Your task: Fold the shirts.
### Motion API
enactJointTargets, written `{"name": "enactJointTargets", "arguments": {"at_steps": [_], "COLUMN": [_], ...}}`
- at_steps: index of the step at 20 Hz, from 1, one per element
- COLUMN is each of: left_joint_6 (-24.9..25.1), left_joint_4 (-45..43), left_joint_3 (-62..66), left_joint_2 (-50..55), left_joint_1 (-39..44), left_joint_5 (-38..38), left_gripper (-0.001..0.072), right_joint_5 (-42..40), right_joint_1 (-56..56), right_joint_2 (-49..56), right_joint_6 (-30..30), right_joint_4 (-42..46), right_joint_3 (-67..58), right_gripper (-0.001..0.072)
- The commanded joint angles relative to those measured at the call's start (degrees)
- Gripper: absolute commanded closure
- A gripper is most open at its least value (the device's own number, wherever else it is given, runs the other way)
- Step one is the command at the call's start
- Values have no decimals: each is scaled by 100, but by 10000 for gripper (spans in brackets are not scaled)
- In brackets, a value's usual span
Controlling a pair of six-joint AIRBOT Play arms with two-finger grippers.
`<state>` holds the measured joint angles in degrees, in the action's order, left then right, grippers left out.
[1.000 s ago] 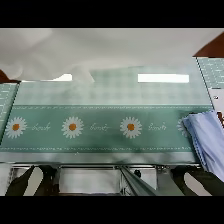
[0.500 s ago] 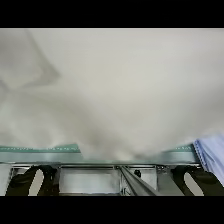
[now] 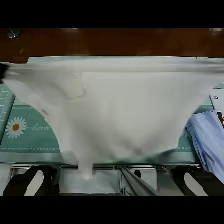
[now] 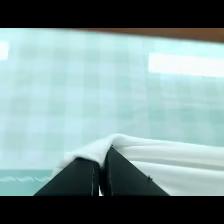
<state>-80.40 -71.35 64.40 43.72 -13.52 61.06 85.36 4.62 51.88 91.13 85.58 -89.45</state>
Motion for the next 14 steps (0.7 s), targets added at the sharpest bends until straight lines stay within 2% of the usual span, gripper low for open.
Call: {"name": "enactJointTargets", "arguments": {"at_steps": [1, 4, 7, 11, 14], "left_joint_6": [15, 15, -52, -638, -949], "left_joint_4": [553, 918, 1078, 1082, 1102], "left_joint_3": [-365, 96, 765, 1545, 1582], "left_joint_2": [1174, 2210, 3136, 4162, 4492], "left_joint_1": [28, 195, 444, 605, 616], "left_joint_5": [-870, -1464, -2033, -2118, -1950], "left_gripper": [685, 684, 685, 685, 684], "right_joint_5": [-1165, -2026, -2660, -2684, -2468], "right_joint_1": [2, 2, 2, 2, 2], "right_joint_2": [1266, 2549, 3799, 5160, 5628], "right_joint_6": [-42, -26, 111, 125, 76], "right_joint_4": [-326, -737, -1165, -1880, -2096], "right_joint_3": [562, 407, -308, -1591, -1886], "right_gripper": [692, 692, 692, 692, 692]}}
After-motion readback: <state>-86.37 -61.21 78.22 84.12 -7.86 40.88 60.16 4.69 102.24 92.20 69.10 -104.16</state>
